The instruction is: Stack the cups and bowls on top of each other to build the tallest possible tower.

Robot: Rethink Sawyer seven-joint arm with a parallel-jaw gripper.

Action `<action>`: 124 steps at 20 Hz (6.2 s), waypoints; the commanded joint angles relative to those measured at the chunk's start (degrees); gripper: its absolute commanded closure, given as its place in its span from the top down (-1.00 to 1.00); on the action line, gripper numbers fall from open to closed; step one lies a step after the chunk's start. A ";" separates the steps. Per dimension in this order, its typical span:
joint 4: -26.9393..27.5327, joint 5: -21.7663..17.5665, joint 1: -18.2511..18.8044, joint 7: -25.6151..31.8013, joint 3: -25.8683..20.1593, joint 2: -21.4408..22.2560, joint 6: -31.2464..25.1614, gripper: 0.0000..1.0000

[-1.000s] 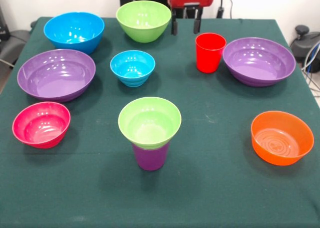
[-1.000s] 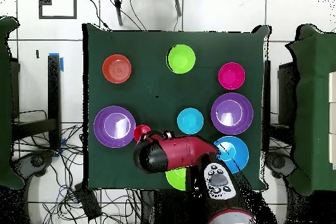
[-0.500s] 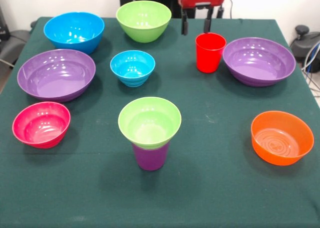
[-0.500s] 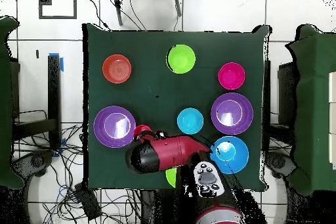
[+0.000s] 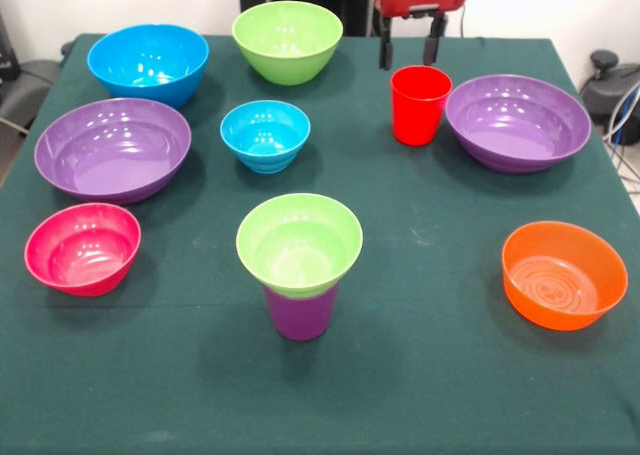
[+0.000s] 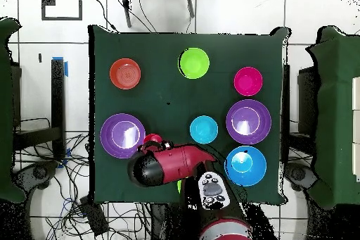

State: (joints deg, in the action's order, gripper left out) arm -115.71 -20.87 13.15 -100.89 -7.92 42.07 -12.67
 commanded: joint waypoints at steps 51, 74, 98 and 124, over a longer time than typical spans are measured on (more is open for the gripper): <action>6.77 -2.51 3.71 -2.46 -4.02 -7.81 3.36 1.00; 6.32 -2.12 1.66 -4.71 -2.06 -9.17 6.58 1.00; 5.04 -0.20 5.80 0.71 -6.31 0.44 -3.64 -1.00; 21.83 13.43 20.02 11.26 -25.20 5.93 -41.17 -1.00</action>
State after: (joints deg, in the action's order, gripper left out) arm -104.58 -9.64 30.22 -100.89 -26.42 51.56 -43.89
